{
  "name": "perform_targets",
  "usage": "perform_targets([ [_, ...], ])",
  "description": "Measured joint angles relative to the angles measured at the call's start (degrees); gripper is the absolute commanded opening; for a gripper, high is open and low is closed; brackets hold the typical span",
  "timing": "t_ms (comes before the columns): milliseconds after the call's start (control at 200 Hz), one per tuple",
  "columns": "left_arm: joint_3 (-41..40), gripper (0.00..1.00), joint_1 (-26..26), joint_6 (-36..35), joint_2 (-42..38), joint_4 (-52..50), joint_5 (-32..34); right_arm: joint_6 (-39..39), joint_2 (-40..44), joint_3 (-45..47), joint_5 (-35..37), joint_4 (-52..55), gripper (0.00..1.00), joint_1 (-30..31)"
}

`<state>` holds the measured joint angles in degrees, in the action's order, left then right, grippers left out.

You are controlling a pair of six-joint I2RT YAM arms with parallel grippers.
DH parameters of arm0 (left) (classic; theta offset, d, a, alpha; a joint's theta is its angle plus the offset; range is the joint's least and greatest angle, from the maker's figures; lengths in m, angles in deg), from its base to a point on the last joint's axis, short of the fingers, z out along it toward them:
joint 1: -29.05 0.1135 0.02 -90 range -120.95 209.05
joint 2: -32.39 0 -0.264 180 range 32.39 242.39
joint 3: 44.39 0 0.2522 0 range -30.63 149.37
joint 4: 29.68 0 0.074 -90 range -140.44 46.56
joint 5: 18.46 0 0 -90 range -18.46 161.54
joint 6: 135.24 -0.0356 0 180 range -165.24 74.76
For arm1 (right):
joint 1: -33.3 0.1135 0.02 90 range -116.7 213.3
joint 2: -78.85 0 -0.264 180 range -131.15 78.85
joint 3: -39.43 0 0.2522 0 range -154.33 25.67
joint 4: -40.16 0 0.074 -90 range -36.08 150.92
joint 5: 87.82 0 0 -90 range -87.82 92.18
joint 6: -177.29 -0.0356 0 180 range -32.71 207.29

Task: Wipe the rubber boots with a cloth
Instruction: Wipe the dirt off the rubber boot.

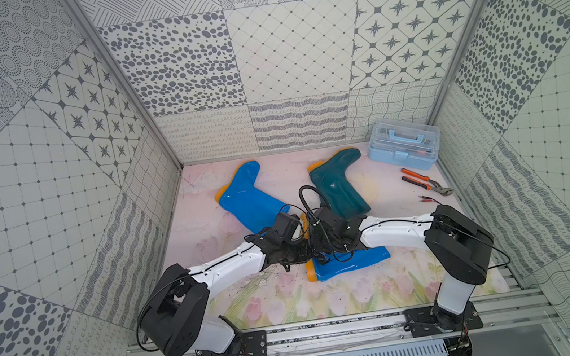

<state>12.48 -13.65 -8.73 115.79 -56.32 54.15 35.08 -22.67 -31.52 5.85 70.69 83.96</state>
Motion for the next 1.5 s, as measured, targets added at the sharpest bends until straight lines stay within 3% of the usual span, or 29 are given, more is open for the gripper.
perform_targets([
  [250,-0.74,0.00,0.07,-0.42,-1.46,0.33,0.44,5.90,2.49,4.44,1.09,-0.55,0.00,-5.18],
  [470,-0.85,0.00,0.22,-1.09,-1.90,0.22,0.39,6.86,4.61,4.87,2.91,1.22,0.00,-5.64],
  [685,-0.72,0.00,0.33,-1.57,-2.25,-0.39,0.20,7.17,18.47,10.95,9.29,13.09,0.00,-7.87],
  [860,-0.24,0.00,0.37,-1.95,-1.90,-0.85,0.00,7.45,26.03,11.39,9.75,17.11,0.00,-6.69],
  [965,0.15,0.00,0.37,-2.14,-1.64,-1.20,-0.17,6.86,22.12,8.87,5.81,12.11,0.00,-3.56],
  [1110,0.33,0.00,0.37,-2.19,-1.40,-1.25,-0.33,4.52,8.55,4.13,-2.14,1.33,0.00,-0.61],
  [1195,0.42,0.00,0.37,-2.19,-1.11,-1.07,-0.61,3.80,2.60,0.68,-4.37,1.62,0.00,-0.04],
  [1355,0.81,0.00,0.44,-2.19,-0.66,-1.36,-0.87,4.31,-1.22,-4.74,-3.15,9.40,0.00,-0.24],
  [1500,0.79,0.00,0.44,-2.16,-0.81,-1.62,-0.81,5.20,-1.16,-3.21,0.48,10.40,0.00,0.11],
])
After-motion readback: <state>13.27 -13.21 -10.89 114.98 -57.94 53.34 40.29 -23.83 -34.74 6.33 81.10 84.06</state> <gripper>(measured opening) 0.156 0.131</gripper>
